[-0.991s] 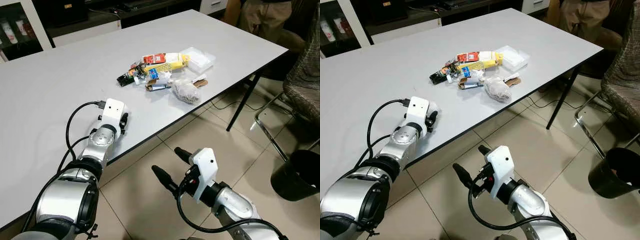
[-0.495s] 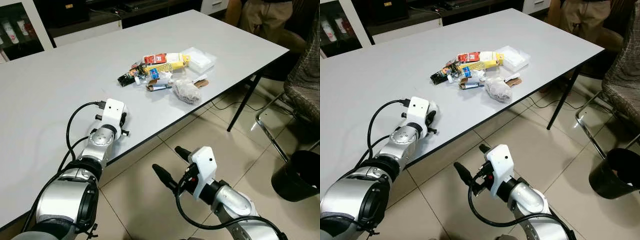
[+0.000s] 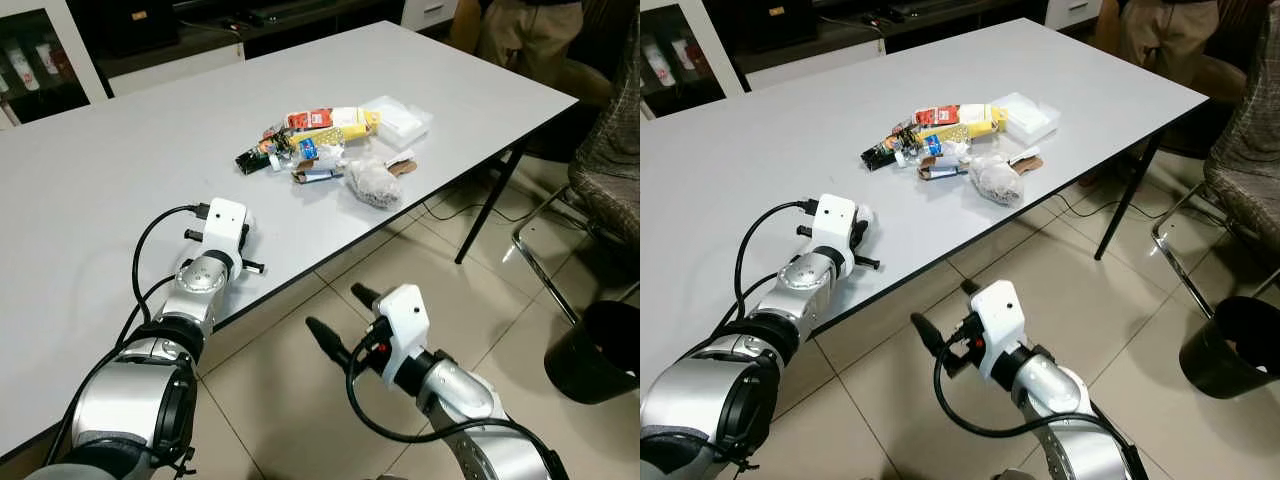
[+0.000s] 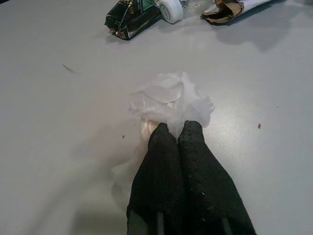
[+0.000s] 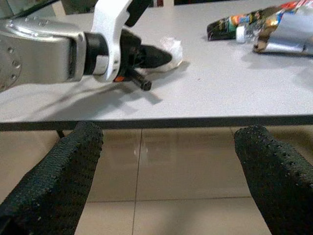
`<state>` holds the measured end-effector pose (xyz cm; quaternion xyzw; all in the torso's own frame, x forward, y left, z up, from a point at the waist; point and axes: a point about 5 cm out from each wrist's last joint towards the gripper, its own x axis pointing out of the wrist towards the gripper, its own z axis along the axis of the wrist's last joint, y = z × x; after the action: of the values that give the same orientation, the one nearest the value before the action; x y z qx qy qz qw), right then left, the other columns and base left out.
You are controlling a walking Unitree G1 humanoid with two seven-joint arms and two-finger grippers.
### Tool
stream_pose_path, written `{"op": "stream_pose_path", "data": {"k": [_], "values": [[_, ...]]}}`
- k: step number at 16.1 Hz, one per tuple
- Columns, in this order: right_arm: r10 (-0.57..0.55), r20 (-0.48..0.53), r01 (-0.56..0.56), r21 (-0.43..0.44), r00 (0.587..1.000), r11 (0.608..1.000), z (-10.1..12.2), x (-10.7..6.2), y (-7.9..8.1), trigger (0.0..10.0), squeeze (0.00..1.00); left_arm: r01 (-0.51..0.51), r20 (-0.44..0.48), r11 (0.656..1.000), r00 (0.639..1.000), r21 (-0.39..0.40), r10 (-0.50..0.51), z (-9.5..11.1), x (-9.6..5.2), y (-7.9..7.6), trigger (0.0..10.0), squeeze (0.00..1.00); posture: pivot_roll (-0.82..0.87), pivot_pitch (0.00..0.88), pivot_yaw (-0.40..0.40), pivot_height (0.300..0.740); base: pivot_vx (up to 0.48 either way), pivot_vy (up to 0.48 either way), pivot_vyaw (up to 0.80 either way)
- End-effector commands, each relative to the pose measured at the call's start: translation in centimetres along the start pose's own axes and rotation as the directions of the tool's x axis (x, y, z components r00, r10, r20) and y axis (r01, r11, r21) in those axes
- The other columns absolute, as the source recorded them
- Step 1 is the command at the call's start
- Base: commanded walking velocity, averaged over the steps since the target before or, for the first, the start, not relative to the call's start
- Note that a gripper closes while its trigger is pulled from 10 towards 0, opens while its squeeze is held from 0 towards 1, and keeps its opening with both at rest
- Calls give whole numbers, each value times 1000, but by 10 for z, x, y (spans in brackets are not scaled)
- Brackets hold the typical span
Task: Picking trash to rubbish bin
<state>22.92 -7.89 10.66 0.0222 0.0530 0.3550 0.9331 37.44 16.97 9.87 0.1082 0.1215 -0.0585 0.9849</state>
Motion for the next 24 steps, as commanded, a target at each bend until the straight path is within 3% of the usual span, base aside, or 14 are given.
{"op": "stream_pose_path", "data": {"k": [1, 6, 9, 10, 11, 14, 17, 24], "values": [[-22, 3, 22, -13, 1000, 1000, -1, 2, -4, 10000, 0, 5, 1, 1000, 1000, -13, -5, -2, -1, 1, 0, 0, -241, 0, 33, 740, 0, 0, 0], [-244, 52, 246, -55, 969, 968, 3, 2, -26, 10000, 0, 48, 177, 981, 984, -190, -14, 12, -4, -2, 0, 0, -204, 0, 20, 740, 0, 0, 0], [-333, 120, 342, -65, 935, 937, 15, -4, -40, 10000, 0, 39, 322, 968, 946, -246, 44, 9, -30, 4, 0, 0, -165, 0, -4, 740, 0, 0, 0], [-358, 126, 368, -65, 925, 928, 16, -5, -44, 10000, 0, 21, 330, 973, 942, -230, 58, 8, -41, 5, 8353, 0, -150, 0, -13, 740, 0, 0, 0], [-388, 122, 397, -60, 914, 916, 17, -5, -49, 10000, 0, -7, 335, 985, 940, -174, 66, 8, -54, 5, 10000, 0, -135, 0, -21, 740, 0, 0, 0], [-410, 120, 418, -52, 904, 907, 15, -3, -52, 10000, 0, 1, 386, 997, 922, -83, 31, 14, -83, 0, 10000, 0, -119, 0, -28, 740, 0, 0, 0], [-445, 116, 452, -50, 888, 890, 11, -2, -56, 10000, 0, -4, 374, 999, 927, -50, 23, 21, -101, -5, 10000, 0, -89, 0, -29, 740, 0, 0, 0], [-498, 74, 503, -79, 864, 861, 2, -12, -62, 10000, 0, 2, 343, 1000, 939, -12, 3, 27, -103, -11, 10000, 0, -96, 0, 11, 740, 224, 0, 0]]}}
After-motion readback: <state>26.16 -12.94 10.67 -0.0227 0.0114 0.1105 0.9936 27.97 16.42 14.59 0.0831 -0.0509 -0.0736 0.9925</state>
